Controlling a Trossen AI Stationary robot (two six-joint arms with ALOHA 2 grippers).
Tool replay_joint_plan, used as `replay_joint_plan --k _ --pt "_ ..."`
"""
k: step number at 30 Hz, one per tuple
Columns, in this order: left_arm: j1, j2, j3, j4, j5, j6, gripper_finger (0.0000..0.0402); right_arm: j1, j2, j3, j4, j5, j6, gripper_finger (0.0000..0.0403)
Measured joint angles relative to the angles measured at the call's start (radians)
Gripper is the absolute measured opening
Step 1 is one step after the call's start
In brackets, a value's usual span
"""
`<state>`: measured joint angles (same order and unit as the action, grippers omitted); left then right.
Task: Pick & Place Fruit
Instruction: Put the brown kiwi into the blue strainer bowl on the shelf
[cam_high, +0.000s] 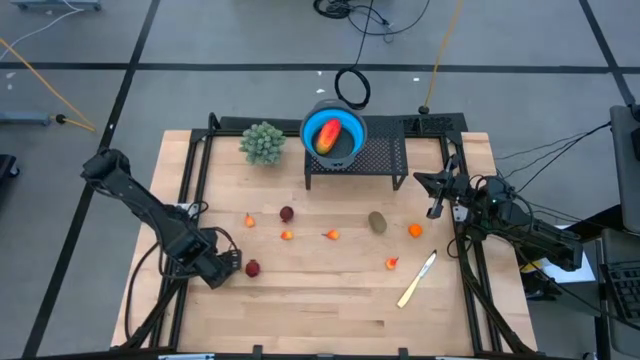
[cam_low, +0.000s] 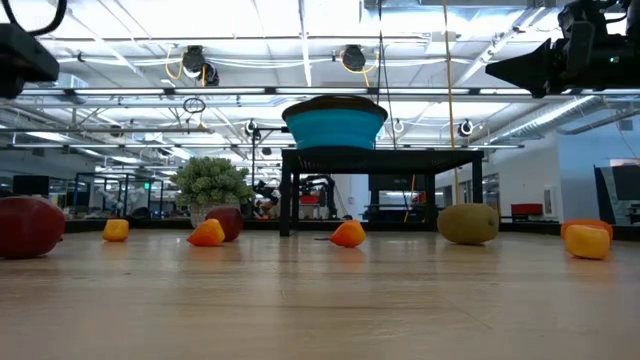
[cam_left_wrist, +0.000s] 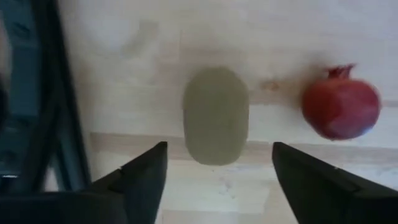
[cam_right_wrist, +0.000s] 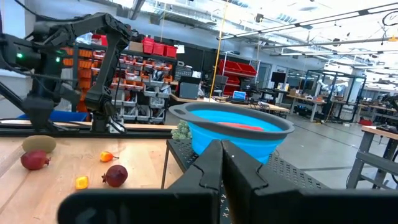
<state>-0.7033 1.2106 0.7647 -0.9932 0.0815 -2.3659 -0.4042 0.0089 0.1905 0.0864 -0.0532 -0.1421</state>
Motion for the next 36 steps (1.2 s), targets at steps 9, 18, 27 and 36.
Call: replay_joint_plan --k 9,18,27,36 --pt "0.0 0.0 -0.101 0.156 0.008 0.0 0.0349 0.0 0.0 0.0 0.0 0.0 0.0 0.0" --pt "0.0 0.0 -0.178 0.262 0.024 0.0 0.0361 0.0 0.0 0.0 0.0 0.0 0.0 0.0" --pt "0.0 0.0 -0.225 0.305 0.027 0.003 0.036 0.0 0.0 0.0 0.0 0.0 0.0 0.0" --pt "0.0 0.0 -0.226 0.29 0.026 0.004 0.0326 0.0 0.0 0.0 0.0 0.001 0.0 0.0"
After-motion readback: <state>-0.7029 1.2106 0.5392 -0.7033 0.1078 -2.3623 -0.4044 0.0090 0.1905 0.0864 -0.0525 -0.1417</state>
